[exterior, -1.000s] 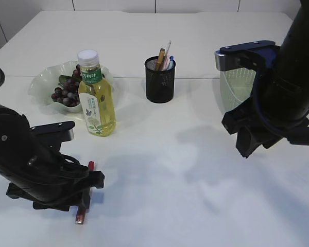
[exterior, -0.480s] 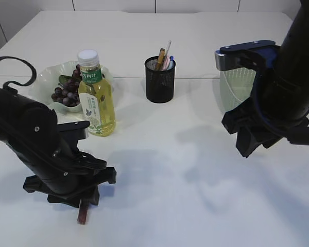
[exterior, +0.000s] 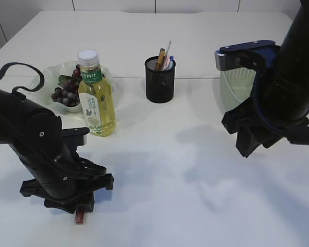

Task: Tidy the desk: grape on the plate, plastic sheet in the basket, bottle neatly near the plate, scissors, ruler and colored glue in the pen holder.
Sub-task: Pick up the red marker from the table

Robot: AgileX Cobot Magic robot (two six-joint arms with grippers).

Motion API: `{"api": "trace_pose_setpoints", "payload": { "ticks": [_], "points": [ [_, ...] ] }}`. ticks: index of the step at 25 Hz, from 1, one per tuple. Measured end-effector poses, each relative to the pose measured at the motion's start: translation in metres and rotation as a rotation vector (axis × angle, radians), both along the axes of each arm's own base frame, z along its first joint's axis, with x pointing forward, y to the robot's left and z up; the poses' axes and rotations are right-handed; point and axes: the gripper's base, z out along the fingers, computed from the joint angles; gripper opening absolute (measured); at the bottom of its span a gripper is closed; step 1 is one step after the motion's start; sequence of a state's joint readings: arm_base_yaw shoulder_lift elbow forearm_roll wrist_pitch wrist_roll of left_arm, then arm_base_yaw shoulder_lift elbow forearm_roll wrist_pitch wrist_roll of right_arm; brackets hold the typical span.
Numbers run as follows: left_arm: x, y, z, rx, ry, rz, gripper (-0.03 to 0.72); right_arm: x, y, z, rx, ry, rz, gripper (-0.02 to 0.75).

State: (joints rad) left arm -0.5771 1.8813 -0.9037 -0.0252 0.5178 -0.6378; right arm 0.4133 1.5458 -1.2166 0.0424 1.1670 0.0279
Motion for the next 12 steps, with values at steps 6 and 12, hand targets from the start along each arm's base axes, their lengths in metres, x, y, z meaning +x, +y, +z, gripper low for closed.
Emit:
{"api": "trace_pose_setpoints", "payload": {
  "ticks": [6,12],
  "points": [
    [-0.0005,0.0009,-0.0001,0.010,0.005,-0.006,0.172,0.0000,0.0000,0.0000,0.000,0.000,0.000,0.368],
    [-0.0008,0.0011,-0.0007,0.014,0.009,-0.008,0.131,0.0000,0.0000,0.0000,0.000,0.000,0.000,0.368]
  ]
}}
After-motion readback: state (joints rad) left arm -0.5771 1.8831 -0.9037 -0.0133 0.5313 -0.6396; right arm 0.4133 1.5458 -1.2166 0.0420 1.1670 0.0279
